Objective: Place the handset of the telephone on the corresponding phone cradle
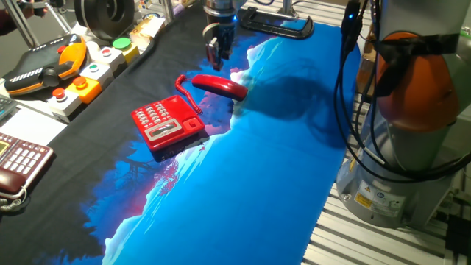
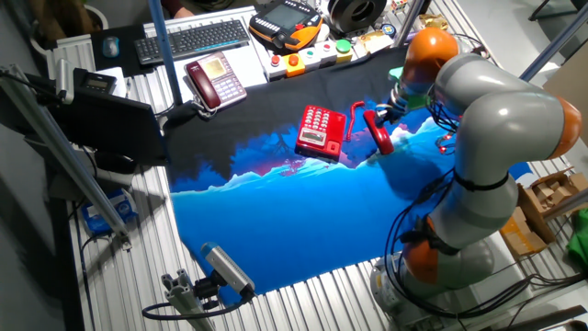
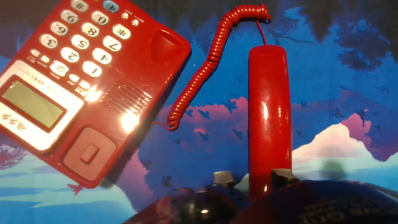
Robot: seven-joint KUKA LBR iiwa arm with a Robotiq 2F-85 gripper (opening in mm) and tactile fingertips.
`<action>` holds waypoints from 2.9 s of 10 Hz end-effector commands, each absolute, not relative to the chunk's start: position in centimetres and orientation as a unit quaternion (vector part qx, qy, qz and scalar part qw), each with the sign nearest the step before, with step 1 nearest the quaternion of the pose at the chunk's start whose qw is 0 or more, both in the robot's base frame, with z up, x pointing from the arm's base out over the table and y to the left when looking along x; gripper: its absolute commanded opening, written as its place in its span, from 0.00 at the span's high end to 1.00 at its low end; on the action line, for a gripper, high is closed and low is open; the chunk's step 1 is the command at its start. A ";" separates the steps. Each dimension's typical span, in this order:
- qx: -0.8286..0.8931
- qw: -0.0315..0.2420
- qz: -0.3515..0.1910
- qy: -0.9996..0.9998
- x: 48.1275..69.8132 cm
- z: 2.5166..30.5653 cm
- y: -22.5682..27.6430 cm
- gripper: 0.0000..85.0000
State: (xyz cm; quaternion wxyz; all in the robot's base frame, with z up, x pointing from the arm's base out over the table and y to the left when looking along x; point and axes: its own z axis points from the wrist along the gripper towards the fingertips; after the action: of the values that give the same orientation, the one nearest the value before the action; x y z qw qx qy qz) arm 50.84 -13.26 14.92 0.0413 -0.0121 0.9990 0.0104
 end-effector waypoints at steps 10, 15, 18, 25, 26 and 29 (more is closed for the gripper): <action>-0.021 0.029 0.002 0.999 51.7 9.9 -15.4 0.00; -0.018 0.030 0.003 0.999 52.1 8.0 -16.1 0.00; -0.018 0.029 0.006 0.999 52.7 7.3 -16.6 0.00; -0.010 0.036 0.006 0.999 53.3 5.5 -16.5 0.00; -0.009 0.038 0.005 0.999 53.4 5.2 -16.5 0.00; -0.009 0.039 0.004 0.999 53.4 4.8 -16.4 0.00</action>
State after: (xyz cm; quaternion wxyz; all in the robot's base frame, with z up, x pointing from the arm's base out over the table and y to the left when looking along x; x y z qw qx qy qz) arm 53.40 -16.40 4.75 0.0393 -0.0094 0.9992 0.0029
